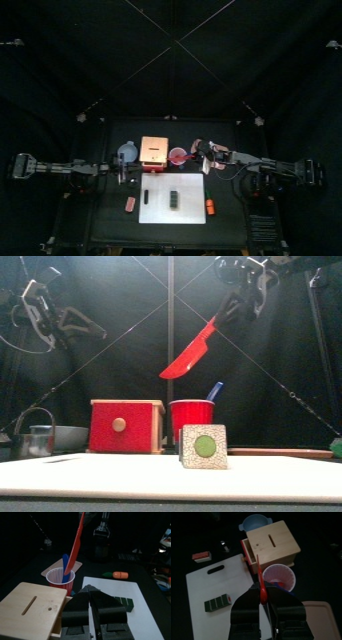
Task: Place sushi on board then cut the sushi with the knife then place the pieces on the plate
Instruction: Grasp knife edge with left hand
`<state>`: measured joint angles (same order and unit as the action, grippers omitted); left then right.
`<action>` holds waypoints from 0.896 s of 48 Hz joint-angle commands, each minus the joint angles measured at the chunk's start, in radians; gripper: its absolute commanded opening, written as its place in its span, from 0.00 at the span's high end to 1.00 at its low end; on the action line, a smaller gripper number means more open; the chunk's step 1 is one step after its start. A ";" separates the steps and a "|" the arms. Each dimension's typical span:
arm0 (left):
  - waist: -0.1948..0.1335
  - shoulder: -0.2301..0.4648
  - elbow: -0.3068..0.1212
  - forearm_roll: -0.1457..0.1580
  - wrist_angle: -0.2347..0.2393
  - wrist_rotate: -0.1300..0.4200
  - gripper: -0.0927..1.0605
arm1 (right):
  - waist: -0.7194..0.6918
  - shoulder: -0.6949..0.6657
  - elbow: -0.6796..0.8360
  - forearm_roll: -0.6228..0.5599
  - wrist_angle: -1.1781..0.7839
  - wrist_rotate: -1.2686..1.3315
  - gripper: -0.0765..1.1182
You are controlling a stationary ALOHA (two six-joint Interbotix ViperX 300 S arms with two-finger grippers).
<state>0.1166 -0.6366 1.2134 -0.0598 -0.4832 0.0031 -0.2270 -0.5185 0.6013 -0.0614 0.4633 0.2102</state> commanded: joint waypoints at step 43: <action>0.041 0.459 -0.284 0.091 -0.144 0.003 0.07 | 0.109 0.014 0.100 0.075 -0.319 0.002 0.61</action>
<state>0.1611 -0.1841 0.9725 0.0184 -0.6167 0.0046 -0.1197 -0.4955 0.7118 0.0123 0.1580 0.2117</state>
